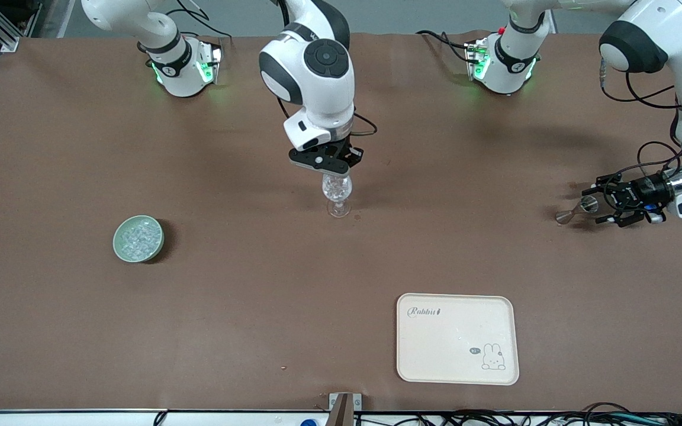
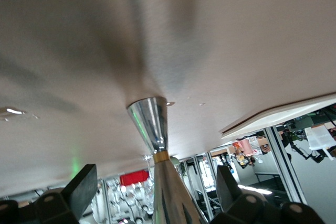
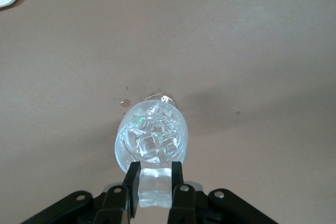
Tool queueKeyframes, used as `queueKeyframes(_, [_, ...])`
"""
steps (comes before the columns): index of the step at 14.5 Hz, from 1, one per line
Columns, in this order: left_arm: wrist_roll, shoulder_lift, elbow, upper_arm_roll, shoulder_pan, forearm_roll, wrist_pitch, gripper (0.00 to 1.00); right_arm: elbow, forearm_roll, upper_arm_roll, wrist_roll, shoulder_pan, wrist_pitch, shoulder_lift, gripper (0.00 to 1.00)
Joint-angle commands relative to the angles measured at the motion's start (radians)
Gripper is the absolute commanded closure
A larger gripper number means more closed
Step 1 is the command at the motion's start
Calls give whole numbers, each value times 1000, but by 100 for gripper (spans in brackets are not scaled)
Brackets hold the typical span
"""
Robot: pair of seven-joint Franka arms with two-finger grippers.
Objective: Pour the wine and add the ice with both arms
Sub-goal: 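Open the right gripper over the glass while the left gripper lowers the jigger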
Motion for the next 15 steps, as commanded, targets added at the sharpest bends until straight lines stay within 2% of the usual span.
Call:
queueKeyframes(1, [57, -2, 136, 27, -20, 146, -9, 0, 36, -18, 8, 12, -3, 0, 28, 88])
queueKeyframes(6, [80, -37, 404, 29, -45, 413, -9, 0, 46, -18, 7, 9, -3, -1, 39, 83])
queueKeyframes(7, [79, -54, 449, 27, -63, 463, -9, 0, 46, -18, 8, 9, -3, 0, 39, 76])
queueKeyframes(8, [62, -74, 487, 24, -79, 486, -9, 0, 47, -18, 8, 6, -4, -2, 39, 61])
queueKeyframes(9, [62, -93, 523, 23, -95, 492, -7, 0, 47, -18, 8, 4, -4, -4, 39, 50])
queueKeyframes(11, [65, -103, 630, 17, -125, 509, -6, 0, 47, -18, 8, 0, -6, -4, 39, 35])
queueKeyframes(12, [77, -106, 671, 1, -135, 508, 12, 0, 58, -18, 8, 0, -8, -5, 39, 29])
queueKeyframes(14, [62, -157, 678, -115, -134, 514, 127, 0, 79, -16, 8, -2, -11, -10, 39, 25])
queueKeyframes(15, [62, -184, 678, -138, -131, 518, 153, 0, 81, -16, 8, -2, -11, -13, 37, 22])
